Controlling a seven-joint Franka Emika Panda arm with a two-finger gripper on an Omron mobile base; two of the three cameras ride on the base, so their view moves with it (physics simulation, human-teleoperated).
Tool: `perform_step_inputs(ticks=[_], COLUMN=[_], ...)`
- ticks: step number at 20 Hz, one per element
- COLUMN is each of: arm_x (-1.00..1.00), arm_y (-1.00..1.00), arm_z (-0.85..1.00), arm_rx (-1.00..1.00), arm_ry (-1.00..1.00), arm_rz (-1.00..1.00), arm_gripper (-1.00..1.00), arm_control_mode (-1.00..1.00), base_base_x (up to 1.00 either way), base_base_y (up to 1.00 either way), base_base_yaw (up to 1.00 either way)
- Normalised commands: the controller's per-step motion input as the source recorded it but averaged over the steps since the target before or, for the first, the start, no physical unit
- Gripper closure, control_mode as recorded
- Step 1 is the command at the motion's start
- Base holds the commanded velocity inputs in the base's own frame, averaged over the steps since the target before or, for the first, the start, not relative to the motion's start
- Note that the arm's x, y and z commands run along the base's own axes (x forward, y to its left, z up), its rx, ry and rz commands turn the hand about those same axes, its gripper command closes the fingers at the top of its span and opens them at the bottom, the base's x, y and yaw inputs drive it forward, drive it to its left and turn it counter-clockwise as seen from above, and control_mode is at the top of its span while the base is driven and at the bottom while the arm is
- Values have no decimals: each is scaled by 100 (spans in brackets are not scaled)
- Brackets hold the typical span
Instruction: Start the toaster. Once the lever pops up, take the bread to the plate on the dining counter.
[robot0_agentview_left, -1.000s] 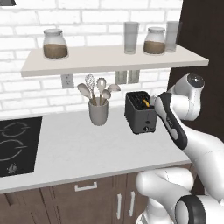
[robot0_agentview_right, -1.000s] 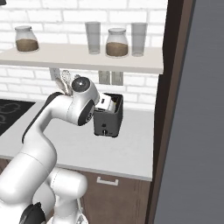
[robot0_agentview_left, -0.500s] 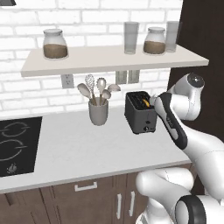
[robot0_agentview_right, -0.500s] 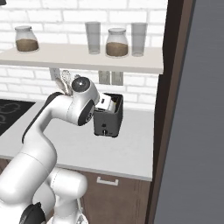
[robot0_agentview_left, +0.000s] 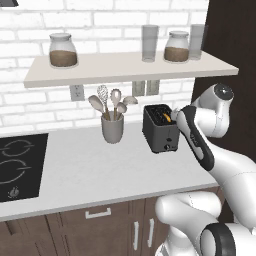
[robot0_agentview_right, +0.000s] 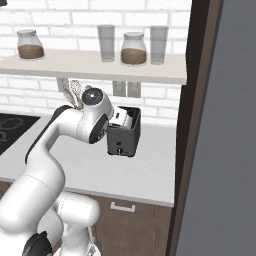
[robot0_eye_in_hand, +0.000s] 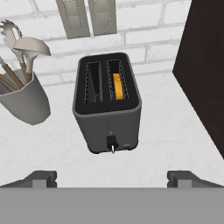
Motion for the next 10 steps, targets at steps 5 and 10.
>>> perform_step_inputs(ticks=[5,10], arm_x=[0,0], arm_y=[0,0], arm_z=[0,0], arm_rx=[0,0], arm_ry=[0,0], arm_rz=[0,0], arm_gripper=[-100,-100], arm_control_mode=[-100,-100], base_base_x=[0,0], base_base_y=[0,0], base_base_yaw=[0,0])
